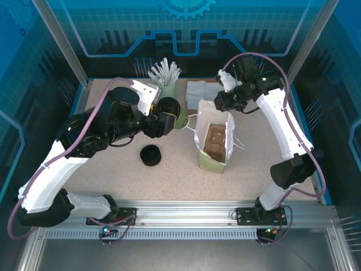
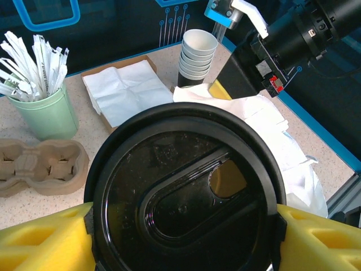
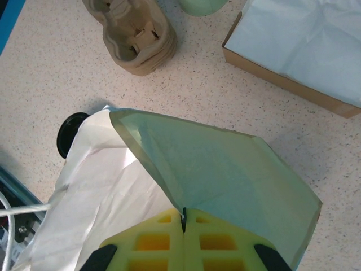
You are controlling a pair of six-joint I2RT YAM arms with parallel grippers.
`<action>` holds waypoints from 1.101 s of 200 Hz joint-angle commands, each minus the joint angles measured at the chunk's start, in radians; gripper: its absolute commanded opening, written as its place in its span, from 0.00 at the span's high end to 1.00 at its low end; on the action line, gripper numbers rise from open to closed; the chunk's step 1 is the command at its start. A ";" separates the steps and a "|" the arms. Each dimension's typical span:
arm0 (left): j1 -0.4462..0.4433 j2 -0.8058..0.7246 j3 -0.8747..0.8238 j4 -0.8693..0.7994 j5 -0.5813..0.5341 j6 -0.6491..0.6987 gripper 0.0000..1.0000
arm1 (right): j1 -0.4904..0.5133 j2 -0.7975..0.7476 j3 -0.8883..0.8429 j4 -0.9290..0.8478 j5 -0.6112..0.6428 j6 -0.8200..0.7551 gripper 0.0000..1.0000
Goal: Pack the takeout coffee
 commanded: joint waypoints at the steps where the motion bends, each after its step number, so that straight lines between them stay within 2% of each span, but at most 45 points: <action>1: 0.006 -0.020 -0.026 0.053 0.016 0.027 0.26 | 0.024 -0.023 0.028 0.003 0.022 0.084 1.00; 74: 0.006 -0.049 -0.071 0.125 0.070 0.012 0.26 | 0.070 -0.030 0.082 0.024 0.066 0.210 1.00; 141: 0.007 -0.069 -0.152 0.186 0.114 0.015 0.26 | 0.137 -0.052 0.033 0.055 0.070 0.279 1.00; 220: 0.004 -0.058 -0.283 0.259 0.107 0.037 0.28 | 0.178 -0.124 -0.091 0.160 -0.038 0.157 1.00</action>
